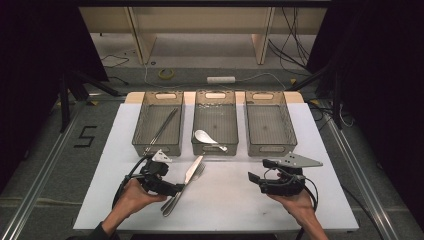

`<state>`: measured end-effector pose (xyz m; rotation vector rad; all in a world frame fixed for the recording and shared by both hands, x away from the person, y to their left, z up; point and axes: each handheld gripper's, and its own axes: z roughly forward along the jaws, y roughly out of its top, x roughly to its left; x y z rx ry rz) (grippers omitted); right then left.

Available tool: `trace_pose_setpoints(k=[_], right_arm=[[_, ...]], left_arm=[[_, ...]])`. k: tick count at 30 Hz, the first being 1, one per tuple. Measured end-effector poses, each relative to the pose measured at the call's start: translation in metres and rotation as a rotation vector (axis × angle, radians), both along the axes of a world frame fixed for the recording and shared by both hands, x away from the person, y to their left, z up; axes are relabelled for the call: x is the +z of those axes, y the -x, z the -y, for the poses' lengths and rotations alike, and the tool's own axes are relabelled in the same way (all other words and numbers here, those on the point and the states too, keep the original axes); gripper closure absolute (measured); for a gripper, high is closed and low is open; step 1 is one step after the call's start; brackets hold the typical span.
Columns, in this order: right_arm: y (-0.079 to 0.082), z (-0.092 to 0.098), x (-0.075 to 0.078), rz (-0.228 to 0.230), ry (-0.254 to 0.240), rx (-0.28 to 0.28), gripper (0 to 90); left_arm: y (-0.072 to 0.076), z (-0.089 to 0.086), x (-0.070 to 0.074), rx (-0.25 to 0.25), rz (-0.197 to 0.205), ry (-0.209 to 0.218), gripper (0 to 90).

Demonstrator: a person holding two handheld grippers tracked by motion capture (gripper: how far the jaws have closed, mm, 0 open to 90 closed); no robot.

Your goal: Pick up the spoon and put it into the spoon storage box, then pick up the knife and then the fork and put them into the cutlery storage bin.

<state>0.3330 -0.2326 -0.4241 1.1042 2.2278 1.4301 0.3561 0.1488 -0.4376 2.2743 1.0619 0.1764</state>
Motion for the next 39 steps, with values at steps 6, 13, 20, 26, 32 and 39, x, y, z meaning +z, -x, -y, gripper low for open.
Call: trace_pose_setpoints(k=[6,13,20,26,32,39], right_arm=[[0.003,-0.001,-0.003,-0.011,0.008,0.009,26.3],[0.006,-0.003,-0.003,-0.015,0.019,0.018,26.1],[0.008,-0.003,-0.003,-0.015,0.018,0.018,26.1],[0.008,-0.003,-0.003,-0.015,0.018,0.021,26.1],[0.008,-0.003,-0.003,-0.020,0.022,0.023,26.1],[0.009,-0.001,-0.003,-0.015,0.024,0.017,26.2]], left_arm=[[-0.001,0.003,-0.002,-0.015,-0.021,-0.026,17.3],[-0.002,0.009,-0.004,-0.028,-0.040,-0.076,19.7],[-0.005,0.018,-0.010,-0.063,-0.071,-0.106,20.2],[-0.006,0.023,-0.013,-0.073,-0.084,-0.130,20.9],[-0.007,0.027,-0.017,-0.087,-0.102,-0.161,24.3],[-0.006,0.031,-0.021,-0.113,-0.112,-0.189,32.2]])
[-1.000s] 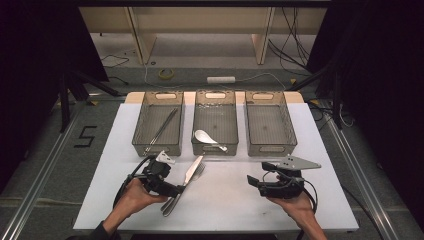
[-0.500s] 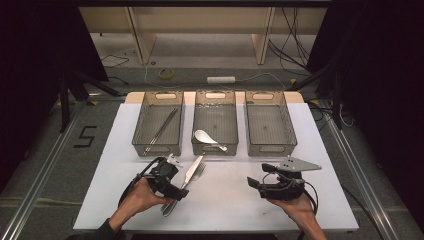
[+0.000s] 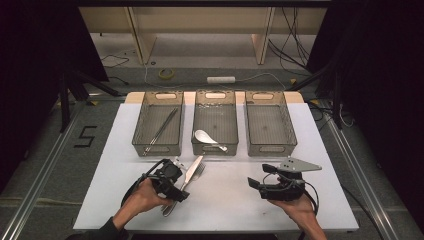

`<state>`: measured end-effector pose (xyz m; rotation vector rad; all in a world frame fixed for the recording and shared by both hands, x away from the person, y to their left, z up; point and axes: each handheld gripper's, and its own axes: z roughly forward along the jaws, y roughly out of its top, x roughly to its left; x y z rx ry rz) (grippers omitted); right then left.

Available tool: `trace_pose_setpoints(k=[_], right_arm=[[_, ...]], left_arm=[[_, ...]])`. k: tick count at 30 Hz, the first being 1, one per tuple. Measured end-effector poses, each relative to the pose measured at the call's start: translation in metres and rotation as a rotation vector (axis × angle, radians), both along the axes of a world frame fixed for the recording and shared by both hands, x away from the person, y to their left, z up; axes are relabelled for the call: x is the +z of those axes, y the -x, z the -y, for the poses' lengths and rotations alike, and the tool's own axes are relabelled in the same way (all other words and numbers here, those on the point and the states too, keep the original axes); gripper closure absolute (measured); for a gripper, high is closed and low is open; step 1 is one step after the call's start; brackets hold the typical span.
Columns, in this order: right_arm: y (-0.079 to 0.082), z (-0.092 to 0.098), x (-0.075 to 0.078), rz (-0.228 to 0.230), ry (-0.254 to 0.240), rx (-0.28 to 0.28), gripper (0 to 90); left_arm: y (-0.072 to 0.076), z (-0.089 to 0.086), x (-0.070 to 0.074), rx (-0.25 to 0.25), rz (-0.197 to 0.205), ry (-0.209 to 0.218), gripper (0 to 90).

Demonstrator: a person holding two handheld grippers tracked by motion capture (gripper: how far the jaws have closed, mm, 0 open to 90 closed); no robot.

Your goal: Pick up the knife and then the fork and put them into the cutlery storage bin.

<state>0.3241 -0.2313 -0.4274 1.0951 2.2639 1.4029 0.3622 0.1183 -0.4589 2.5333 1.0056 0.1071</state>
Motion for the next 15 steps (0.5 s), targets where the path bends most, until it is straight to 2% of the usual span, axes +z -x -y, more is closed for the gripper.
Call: trace_pose_setpoints(k=[10,13,15], right_arm=[[0.0000,-0.0035,0.0003,0.000,0.010,0.013,26.4],[-0.0001,-0.0039,0.0004,0.002,0.011,0.016,26.6],[0.0003,-0.0038,0.0005,0.000,0.011,0.015,26.6]], left_arm=[[0.0015,0.0001,-0.0068,-0.019,-0.010,-0.057,46.4],[0.0023,0.0011,-0.0069,-0.018,0.008,-0.073,51.6],[0.0030,0.0013,-0.0071,-0.019,0.008,-0.068,52.9]])
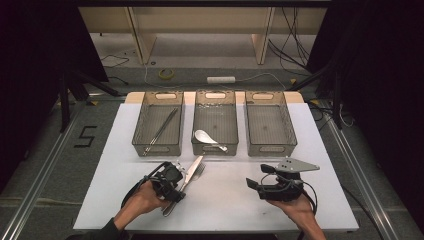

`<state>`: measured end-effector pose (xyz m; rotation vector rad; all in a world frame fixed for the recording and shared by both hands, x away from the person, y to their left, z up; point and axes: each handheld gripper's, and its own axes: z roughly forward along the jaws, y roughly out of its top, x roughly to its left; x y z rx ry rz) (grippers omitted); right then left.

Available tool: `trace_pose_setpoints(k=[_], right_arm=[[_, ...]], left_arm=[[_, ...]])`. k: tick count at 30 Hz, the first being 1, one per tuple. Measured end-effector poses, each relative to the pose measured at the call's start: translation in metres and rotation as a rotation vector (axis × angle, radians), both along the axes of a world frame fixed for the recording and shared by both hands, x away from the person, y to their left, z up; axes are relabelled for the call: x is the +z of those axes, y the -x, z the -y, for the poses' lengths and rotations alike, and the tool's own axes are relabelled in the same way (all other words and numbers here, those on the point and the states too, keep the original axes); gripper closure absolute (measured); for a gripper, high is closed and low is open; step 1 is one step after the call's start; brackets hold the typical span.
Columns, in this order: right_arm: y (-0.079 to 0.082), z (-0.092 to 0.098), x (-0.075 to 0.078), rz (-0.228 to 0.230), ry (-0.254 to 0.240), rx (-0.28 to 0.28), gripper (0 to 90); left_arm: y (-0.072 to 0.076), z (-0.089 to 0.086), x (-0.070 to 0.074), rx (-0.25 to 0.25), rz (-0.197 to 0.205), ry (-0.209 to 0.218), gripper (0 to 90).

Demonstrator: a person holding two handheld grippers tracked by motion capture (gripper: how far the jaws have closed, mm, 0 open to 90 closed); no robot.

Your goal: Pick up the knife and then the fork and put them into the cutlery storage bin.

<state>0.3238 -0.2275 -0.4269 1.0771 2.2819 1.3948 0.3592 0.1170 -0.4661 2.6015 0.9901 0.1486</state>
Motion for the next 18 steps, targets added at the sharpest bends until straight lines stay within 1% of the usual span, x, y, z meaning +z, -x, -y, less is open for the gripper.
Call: trace_pose_setpoints(k=[3,6,8,9,11,13,17,18], right_arm=[[0.000,0.000,0.000,0.002,0.002,0.001,26.9],[0.000,-0.001,0.001,0.004,0.004,0.002,27.1],[0.000,-0.002,0.001,0.005,0.004,0.003,27.2],[0.000,-0.002,0.001,0.007,0.005,0.003,27.2],[0.000,-0.001,0.001,0.007,0.005,0.003,27.2],[0.000,-0.002,0.001,0.007,0.007,0.002,27.2],[0.000,-0.002,0.001,0.010,0.005,0.007,27.7],[0.000,-0.002,0.001,0.010,0.006,0.008,27.7]], left_arm=[[0.001,0.000,0.000,-0.012,0.003,-0.003,55.5],[0.001,-0.001,0.000,-0.018,0.000,0.005,59.4],[0.001,-0.001,0.000,-0.006,0.004,0.014,64.8],[0.000,-0.003,0.000,-0.011,0.001,0.011,68.1],[-0.002,-0.005,0.000,0.003,-0.006,0.021,71.7],[-0.003,-0.007,0.000,0.014,-0.018,0.037,72.9],[-0.005,-0.008,0.000,0.027,-0.028,0.046,75.0],[-0.007,-0.011,0.000,0.037,-0.040,0.059,76.0]])
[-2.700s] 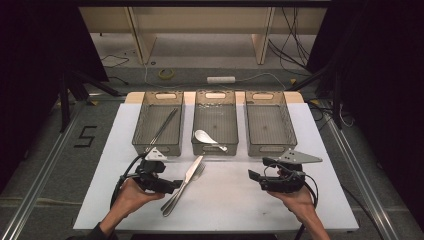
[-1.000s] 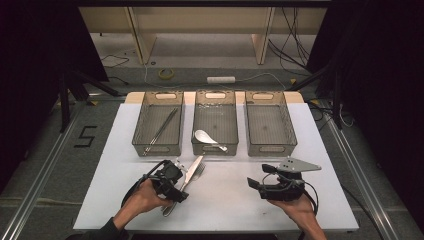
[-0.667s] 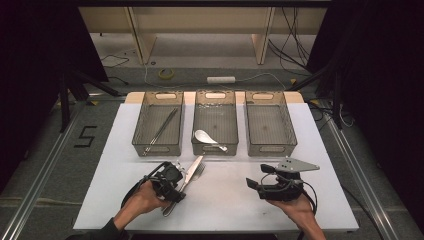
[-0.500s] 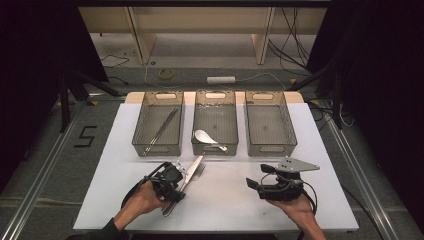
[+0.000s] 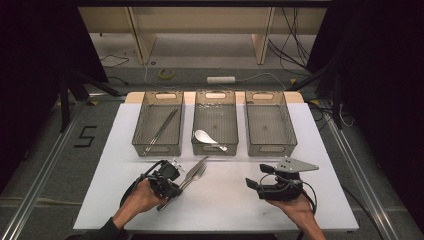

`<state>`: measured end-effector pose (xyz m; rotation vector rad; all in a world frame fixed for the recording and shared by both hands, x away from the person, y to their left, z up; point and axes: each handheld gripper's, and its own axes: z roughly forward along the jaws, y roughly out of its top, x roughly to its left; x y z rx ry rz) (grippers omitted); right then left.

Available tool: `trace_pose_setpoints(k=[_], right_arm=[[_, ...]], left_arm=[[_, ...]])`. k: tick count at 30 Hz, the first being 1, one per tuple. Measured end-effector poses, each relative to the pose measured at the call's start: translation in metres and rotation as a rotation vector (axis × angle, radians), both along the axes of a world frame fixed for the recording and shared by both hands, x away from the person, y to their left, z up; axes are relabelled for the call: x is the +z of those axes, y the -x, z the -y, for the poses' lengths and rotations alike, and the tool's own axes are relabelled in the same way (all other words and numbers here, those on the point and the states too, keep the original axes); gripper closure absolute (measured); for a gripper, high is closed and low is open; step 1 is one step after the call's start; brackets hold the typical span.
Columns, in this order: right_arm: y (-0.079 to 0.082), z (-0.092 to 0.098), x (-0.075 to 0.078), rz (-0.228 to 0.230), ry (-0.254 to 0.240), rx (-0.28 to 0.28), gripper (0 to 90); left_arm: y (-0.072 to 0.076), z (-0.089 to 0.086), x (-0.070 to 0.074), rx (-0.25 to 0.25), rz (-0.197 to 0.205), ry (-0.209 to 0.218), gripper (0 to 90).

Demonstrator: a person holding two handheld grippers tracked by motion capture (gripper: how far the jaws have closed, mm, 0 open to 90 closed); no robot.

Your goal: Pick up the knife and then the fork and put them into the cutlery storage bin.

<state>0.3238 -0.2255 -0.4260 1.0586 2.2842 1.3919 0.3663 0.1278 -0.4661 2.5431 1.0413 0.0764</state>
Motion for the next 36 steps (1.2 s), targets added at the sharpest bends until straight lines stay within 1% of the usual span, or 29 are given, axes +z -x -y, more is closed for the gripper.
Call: trace_pose_setpoints(k=[2,3,10,13,14,15,17,19,21,24,25,26,29,32,35,36], right_arm=[[0.000,0.000,0.000,-0.001,0.002,0.001,27.8],[0.000,0.000,0.000,-0.001,0.003,0.001,27.8],[0.000,0.000,0.000,0.002,0.003,0.002,28.0],[0.000,0.000,0.000,0.000,0.006,0.000,28.0],[0.000,0.000,0.000,-0.001,0.006,-0.001,28.0],[0.000,0.000,0.000,0.000,0.004,-0.001,28.0],[0.000,0.001,0.000,0.001,0.004,-0.001,28.0],[0.000,0.000,0.000,0.000,0.003,-0.001,28.2],[0.000,0.000,0.000,-0.001,0.003,0.000,28.2],[0.000,0.000,0.001,0.000,0.004,0.003,28.3],[0.000,-0.001,0.001,0.001,0.004,0.002,28.3],[0.000,-0.001,0.001,0.001,0.003,0.003,28.4],[0.000,-0.001,0.001,0.002,0.003,0.005,28.5],[0.001,-0.001,0.002,0.004,-0.005,0.010,28.8],[0.002,-0.006,0.003,0.012,-0.006,0.029,28.8],[0.002,-0.010,0.004,0.016,-0.003,0.044,28.7]], left_arm=[[-0.002,-0.002,0.000,0.016,-0.013,0.022,77.6],[-0.003,-0.004,0.000,0.016,-0.023,0.031,78.3],[-0.006,-0.008,0.000,0.017,-0.054,0.047,78.7],[-0.006,-0.008,0.002,0.010,-0.042,0.041,78.8],[-0.006,-0.008,0.003,0.017,-0.041,0.051,78.8],[-0.006,-0.010,0.004,0.015,-0.040,0.053,78.8],[-0.007,-0.012,0.005,0.011,-0.032,0.045,78.9],[-0.007,-0.014,0.005,0.011,-0.024,0.047,79.1],[-0.006,-0.015,0.007,0.006,-0.015,0.061,79.2],[-0.005,-0.016,0.011,0.000,0.010,0.079,79.3],[-0.006,-0.016,0.012,-0.006,0.010,0.079,79.3],[-0.005,-0.017,0.012,-0.002,0.013,0.086,79.4],[-0.004,-0.017,0.015,-0.008,0.025,0.102,79.4],[-0.003,-0.016,0.019,-0.025,0.033,0.112,79.5],[-0.001,-0.014,0.022,-0.034,0.032,0.119,79.5],[0.000,-0.012,0.024,-0.051,0.027,0.123,79.5]])
